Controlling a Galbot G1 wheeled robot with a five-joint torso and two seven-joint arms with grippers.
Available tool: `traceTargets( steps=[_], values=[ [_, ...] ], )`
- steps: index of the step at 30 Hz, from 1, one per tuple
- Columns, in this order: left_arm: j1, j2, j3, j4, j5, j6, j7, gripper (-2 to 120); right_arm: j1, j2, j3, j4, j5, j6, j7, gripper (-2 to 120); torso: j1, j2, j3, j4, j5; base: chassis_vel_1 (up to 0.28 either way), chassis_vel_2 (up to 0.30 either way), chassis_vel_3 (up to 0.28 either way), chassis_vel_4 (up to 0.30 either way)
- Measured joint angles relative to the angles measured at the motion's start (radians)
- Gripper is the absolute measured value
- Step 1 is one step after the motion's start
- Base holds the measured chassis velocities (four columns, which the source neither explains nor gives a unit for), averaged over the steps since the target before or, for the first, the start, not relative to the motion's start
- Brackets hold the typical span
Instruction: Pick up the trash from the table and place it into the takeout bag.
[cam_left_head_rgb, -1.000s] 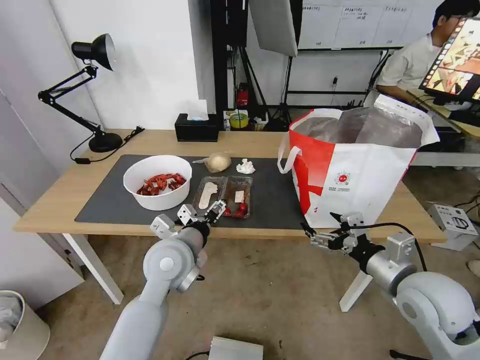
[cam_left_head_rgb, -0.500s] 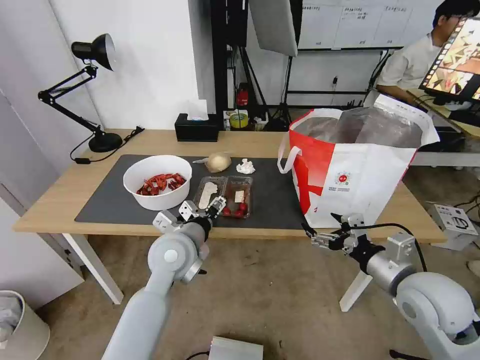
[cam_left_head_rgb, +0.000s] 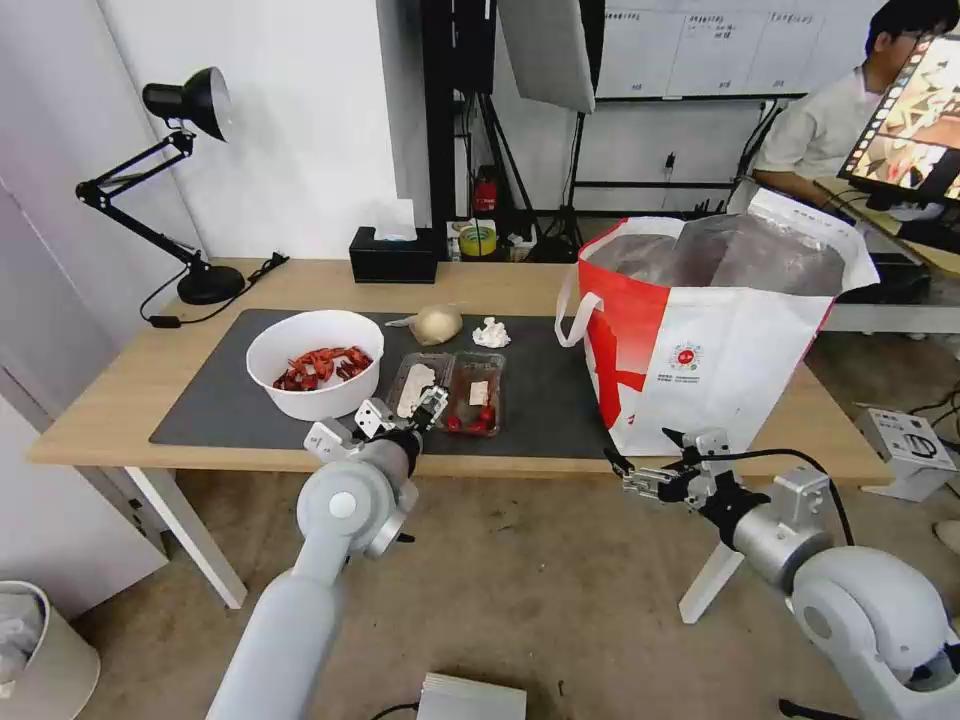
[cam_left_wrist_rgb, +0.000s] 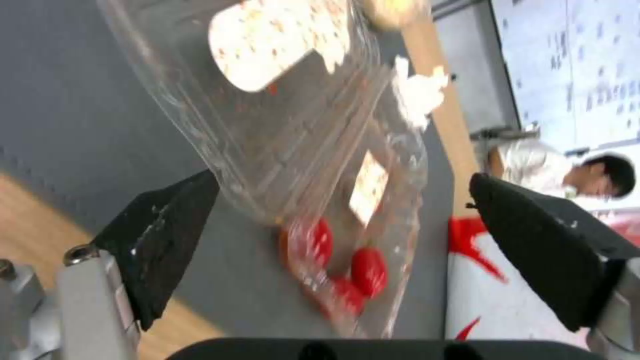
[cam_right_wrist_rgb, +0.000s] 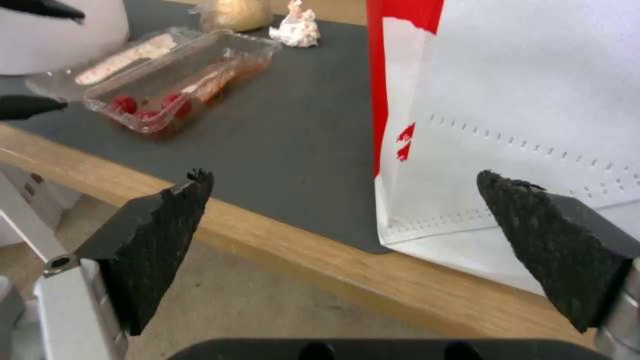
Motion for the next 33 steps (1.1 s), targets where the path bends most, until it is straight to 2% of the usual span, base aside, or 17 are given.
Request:
traceTargets(
  steps=[9, 16, 33],
  values=[
    [-0.003, -0.025, -0.010, -0.015, 0.004, -0.038, 0.000, 100, -0.010, -0.001, 0.002, 0.000, -0.012, 0.014, -0.003, 100, 0.000, 0.000, 0.000, 0.0000, -0.0001, 0.000, 0.000, 0.000, 0.000],
    [0.004, -0.023, -0.022, -0.035, 0.005, -0.046, 0.020, 100, -0.014, 0.002, 0.002, 0.005, -0.012, 0.014, -0.003, 100, 0.000, 0.000, 0.000, 0.0000, -0.0001, 0.000, 0.000, 0.000, 0.000],
    [-0.026, -0.026, -0.029, -0.033, 0.003, -0.071, 0.023, 100, -0.018, 0.004, 0.003, 0.008, -0.013, 0.014, -0.003, 100, 0.000, 0.000, 0.000, 0.0000, -0.0001, 0.000, 0.000, 0.000, 0.000]
  ],
)
